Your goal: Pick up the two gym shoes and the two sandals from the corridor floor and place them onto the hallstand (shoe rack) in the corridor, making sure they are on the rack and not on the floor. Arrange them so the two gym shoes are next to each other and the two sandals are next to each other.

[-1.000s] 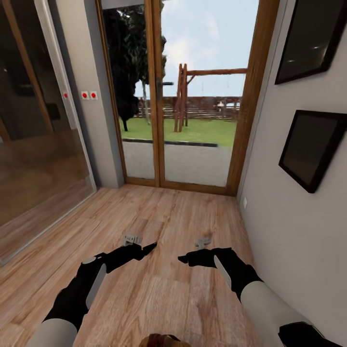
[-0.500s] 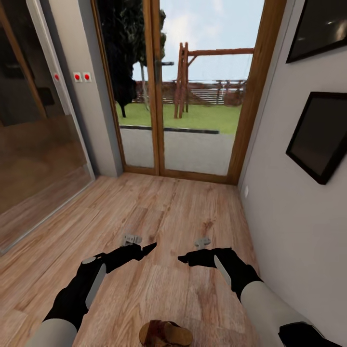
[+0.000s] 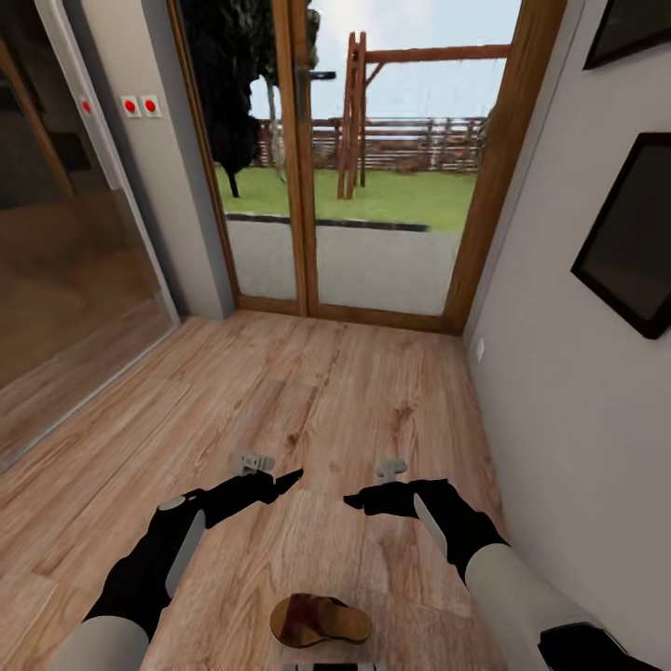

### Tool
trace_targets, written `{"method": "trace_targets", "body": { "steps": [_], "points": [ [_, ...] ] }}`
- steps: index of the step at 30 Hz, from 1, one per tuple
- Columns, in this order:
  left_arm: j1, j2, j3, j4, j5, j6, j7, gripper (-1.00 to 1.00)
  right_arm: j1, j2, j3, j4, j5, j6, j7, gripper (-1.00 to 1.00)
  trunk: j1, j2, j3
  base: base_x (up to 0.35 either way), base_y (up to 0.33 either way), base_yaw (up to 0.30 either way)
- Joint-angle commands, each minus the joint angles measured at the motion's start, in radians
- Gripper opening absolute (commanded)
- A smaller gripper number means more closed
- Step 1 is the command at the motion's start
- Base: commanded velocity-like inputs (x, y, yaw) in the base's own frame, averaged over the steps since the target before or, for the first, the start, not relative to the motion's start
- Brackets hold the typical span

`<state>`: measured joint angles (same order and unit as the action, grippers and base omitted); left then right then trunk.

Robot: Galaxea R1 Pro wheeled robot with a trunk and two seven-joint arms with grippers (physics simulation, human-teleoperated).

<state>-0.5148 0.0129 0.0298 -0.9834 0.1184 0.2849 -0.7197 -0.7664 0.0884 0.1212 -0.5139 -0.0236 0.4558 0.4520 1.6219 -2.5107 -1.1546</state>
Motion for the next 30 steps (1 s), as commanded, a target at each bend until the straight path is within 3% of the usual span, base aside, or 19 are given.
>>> {"method": "trace_targets", "body": {
  "steps": [1, 14, 17, 19, 21, 24, 30],
  "points": [
    [-0.001, 0.0, 0.001, 0.0, 0.009, 0.01, -0.003, 1.0, 0.0, 0.0, 0.002, -0.002, -0.003, 0.006, 0.001, 1.0, 0.0, -0.001, -0.006, 0.0, 0.0, 0.0],
    [0.0, 0.0, 0.001, 0.0, 0.009, 0.01, -0.003, 1.0, 0.0, 0.0, 0.002, -0.002, 0.004, 0.006, 0.001, 1.0, 0.006, -0.004, -0.078, 0.0, 0.0, 0.0],
    [0.0, -0.001, 0.001, 0.0, 0.009, 0.01, -0.003, 1.0, 0.0, -0.001, 0.003, -0.001, 0.025, -0.011, 0.001, 1.0, 0.006, -0.004, -0.085, 0.0, 0.0, 0.0],
    [0.0, -0.001, 0.001, 0.0, 0.009, 0.01, -0.003, 1.0, -0.001, -0.001, 0.003, -0.001, 0.06, -0.017, 0.001, 1.0, 0.006, -0.004, -0.086, 0.0, 0.0, 0.0],
    [0.0, -0.001, 0.001, 0.0, 0.009, 0.01, -0.003, 1.0, 0.0, -0.001, 0.005, 0.002, 0.195, -0.022, 0.001, 1.0, 0.006, -0.004, -0.086, 0.0, 0.0, 0.0],
    [0.0, -0.001, 0.001, 0.0, 0.009, 0.01, -0.003, 1.0, 0.001, -0.001, 0.006, 0.023, 0.328, -0.024, 0.001, 1.0, 0.006, -0.004, -0.086, 0.0, 0.0, 0.0],
    [0.0, -0.001, 0.001, 0.0, 0.009, 0.01, -0.003, 1.0, 0.001, 0.0, 0.007, 0.04, 0.393, -0.025, 0.002, 1.0, 0.006, -0.004, -0.086, 0.0, 0.0, 0.0]
  ]
}}
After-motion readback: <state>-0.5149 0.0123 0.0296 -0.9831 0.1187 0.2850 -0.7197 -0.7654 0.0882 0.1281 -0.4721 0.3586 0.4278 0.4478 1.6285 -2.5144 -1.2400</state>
